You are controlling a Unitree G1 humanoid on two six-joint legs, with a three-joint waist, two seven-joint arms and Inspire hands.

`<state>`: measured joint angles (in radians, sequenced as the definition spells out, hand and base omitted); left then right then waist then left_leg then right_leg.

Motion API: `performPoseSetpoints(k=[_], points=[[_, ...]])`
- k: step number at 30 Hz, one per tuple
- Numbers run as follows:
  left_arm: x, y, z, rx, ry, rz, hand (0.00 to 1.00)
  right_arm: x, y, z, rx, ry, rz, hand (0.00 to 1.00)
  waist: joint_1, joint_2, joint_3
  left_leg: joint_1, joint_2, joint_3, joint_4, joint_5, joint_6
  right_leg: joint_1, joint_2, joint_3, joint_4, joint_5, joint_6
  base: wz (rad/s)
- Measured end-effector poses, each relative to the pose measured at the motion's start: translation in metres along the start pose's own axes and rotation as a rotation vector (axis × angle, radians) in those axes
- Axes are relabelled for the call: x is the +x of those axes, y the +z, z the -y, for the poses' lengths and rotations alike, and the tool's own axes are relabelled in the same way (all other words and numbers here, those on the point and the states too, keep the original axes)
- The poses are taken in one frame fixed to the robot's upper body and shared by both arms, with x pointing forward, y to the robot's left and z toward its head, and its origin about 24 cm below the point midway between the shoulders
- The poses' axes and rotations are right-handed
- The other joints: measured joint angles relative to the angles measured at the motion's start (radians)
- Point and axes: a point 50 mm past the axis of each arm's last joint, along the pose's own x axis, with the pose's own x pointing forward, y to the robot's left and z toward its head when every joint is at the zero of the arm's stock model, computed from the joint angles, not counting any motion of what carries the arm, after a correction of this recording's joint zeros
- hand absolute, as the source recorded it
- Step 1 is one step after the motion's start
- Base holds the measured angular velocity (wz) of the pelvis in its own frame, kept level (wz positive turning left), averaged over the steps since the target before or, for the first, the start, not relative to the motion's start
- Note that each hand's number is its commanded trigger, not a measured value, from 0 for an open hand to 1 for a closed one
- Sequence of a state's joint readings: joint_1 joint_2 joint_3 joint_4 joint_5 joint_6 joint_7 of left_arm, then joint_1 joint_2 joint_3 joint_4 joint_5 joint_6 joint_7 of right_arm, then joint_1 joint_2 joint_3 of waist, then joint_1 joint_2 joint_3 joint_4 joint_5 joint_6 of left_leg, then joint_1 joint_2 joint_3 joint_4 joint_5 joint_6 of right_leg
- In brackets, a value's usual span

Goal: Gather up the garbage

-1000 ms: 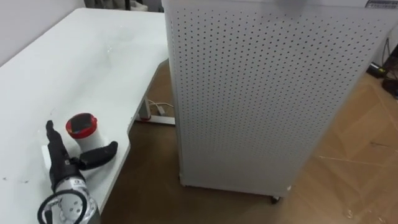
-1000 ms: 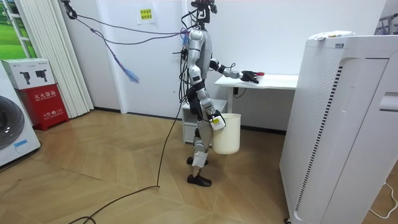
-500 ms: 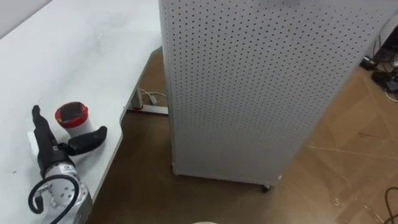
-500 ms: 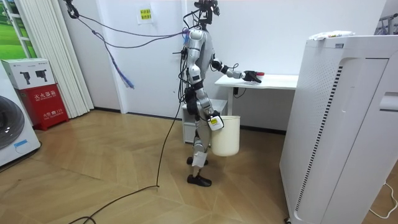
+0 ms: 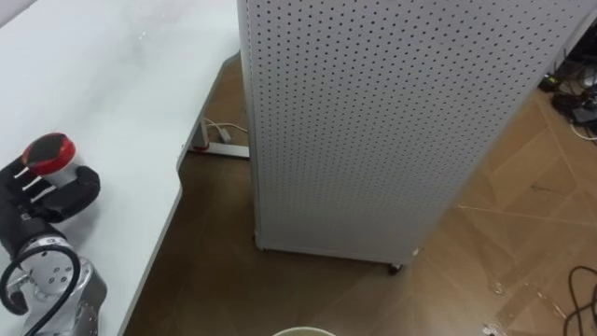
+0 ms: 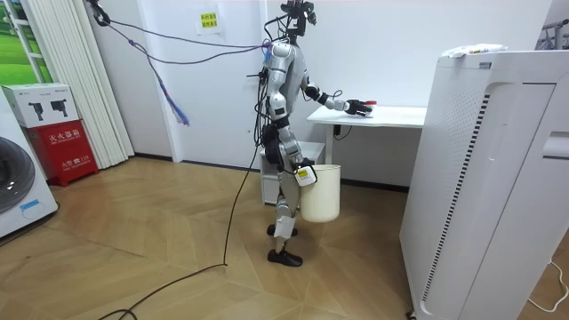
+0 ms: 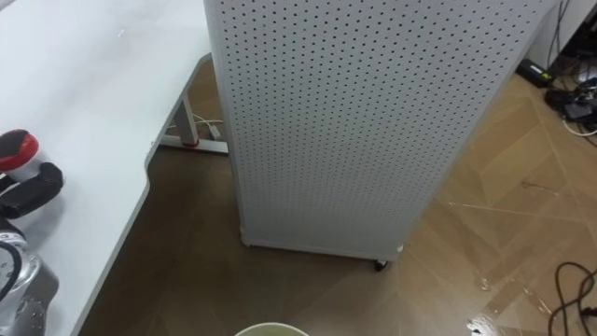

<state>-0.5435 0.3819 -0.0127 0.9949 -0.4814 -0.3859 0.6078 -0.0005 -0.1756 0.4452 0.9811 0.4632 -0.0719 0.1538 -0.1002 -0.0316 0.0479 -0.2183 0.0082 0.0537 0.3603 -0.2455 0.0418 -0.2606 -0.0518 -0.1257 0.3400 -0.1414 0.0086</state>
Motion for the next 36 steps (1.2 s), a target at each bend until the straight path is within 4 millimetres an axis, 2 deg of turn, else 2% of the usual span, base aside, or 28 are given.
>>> performPoseSetpoints(k=[2,14,19,21,22,26,31,36], points=[[0.0,0.0,0.0,0.001,0.0,-0.001,1.0,0.0,0.001,0.0,-0.005,0.001,0.002,1.0,-0.002,0.003,0.0018,-0.002,0.0,0.0,-0.001,0.0,0.0,-0.002,0.0,0.0,0.0,0.0,0.0,0.0],[0.0,0.001,0.001,0.001,-0.008,0.006,1.0,0.0,0.005,0.005,-0.035,0.013,0.005,1.0,-0.012,0.004,0.001,-0.011,-0.002,-0.001,-0.001,0.0,0.0,-0.006,-0.003,-0.001,0.0,0.0,0.0,0.01],[-0.007,-0.002,0.012,0.01,-0.062,0.006,1.0,-0.001,0.008,0.01,-0.039,0.012,0.009,1.0,-0.012,0.014,-0.0016,-0.012,-0.001,-0.003,0.0,0.002,0.003,0.014,-0.005,-0.018,-0.025,0.007,0.004,0.11],[-0.016,-0.006,0.023,0.017,-0.111,0.002,1.0,-0.002,0.008,0.013,-0.044,0.003,0.009,1.0,-0.002,0.023,-0.0023,0.002,-0.004,-0.002,-0.006,0.005,0.007,0.032,-0.01,-0.023,-0.036,0.01,0.009,0.13],[-0.022,-0.009,0.027,0.013,-0.137,-0.003,1.0,-0.002,0.009,0.014,-0.049,0.001,0.011,1.0,0.0,0.028,-0.0052,0.008,-0.006,-0.001,-0.014,0.006,0.009,0.037,-0.012,-0.023,-0.036,0.011,0.01,0.07],[-0.043,-0.016,0.039,0.003,-0.241,0.009,1.0,0.0,0.015,0.015,-0.057,-0.001,0.021,1.0,0.001,0.033,-0.0053,0.026,-0.016,0.002,-0.036,0.017,0.018,0.04,-0.022,-0.018,-0.037,0.012,0.013,0.01],[-0.082,-0.024,0.061,0.025,-0.456,0.039,1.0,0.001,0.015,0.017,-0.085,-0.01,0.008,1.0,0.011,0.037,-0.0064,0.039,-0.021,0.017,-0.041,0.02,0.022,0.056,-0.034,-0.035,-0.049,0.015,0.018,0.0],[-0.11,-0.03,0.069,0.021,-0.634,0.036,1.0,0.001,0.017,0.017,-0.084,-0.008,0.012,1.0,0.027,0.041,-0.0093,0.047,-0.021,0.025,-0.058,0.023,0.027,0.055,-0.035,-0.039,-0.049,0.015,0.019,-0.04]])
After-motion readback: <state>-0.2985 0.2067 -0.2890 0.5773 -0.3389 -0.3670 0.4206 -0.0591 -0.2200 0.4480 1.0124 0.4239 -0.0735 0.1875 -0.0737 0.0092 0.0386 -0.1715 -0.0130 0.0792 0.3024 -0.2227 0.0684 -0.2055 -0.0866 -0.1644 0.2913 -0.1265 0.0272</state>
